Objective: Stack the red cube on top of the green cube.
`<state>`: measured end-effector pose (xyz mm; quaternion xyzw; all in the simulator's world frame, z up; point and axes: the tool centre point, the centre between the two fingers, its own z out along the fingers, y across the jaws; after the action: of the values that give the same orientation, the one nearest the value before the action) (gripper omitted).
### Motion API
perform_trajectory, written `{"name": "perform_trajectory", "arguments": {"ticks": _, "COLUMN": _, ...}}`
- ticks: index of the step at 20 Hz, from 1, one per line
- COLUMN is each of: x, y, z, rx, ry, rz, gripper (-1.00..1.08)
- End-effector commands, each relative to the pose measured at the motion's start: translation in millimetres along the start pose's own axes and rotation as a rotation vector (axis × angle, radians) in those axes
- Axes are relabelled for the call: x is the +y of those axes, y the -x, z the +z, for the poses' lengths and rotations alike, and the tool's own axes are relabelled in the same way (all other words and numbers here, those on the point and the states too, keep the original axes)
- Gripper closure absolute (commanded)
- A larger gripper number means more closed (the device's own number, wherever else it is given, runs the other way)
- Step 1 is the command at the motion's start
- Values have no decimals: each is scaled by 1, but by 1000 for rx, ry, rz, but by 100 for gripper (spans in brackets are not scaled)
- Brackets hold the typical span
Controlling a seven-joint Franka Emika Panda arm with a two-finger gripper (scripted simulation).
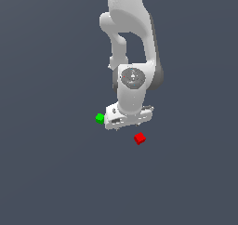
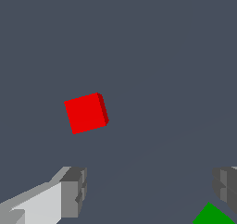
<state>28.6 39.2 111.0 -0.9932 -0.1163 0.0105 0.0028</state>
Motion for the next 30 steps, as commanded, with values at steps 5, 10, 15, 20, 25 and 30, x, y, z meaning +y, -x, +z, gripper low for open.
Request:
{"name": "perform_trajectory", "arguments": {"ticks": 5, "x": -39, "y": -27, "z": 28, "rx": 13, "ry": 6, "rz": -179, "gripper": -92}}
{"name": "perform_trajectory", "arguments": {"ticks": 10, "x": -56, "y": -35, "z": 39, "rx": 18, "ry": 9, "rz": -253, "gripper": -92}}
{"name": "perform_trajectory", "arguments": {"ticks": 15, "x": -58, "y": -36, "z": 41, "rx": 18, "ry": 9, "rz": -258, "gripper": -92}}
{"name": "perform_trajectory", "arguments": {"ticks": 20, "x": -59, "y": -36, "z": 53, "rx": 18, "ry": 9, "rz": -260, "gripper": -92}}
{"name": "perform_trajectory", "arguments": {"ticks": 25, "x": -59, "y": -36, "z": 79, "rx": 19, "ry": 10, "rz": -264, "gripper": -92}}
{"name": "perform_trajectory", "arguments": {"ticks": 30, "x": -59, "y": -37, "z": 91, "rx": 19, "ry": 11, "rz": -266, "gripper": -92}}
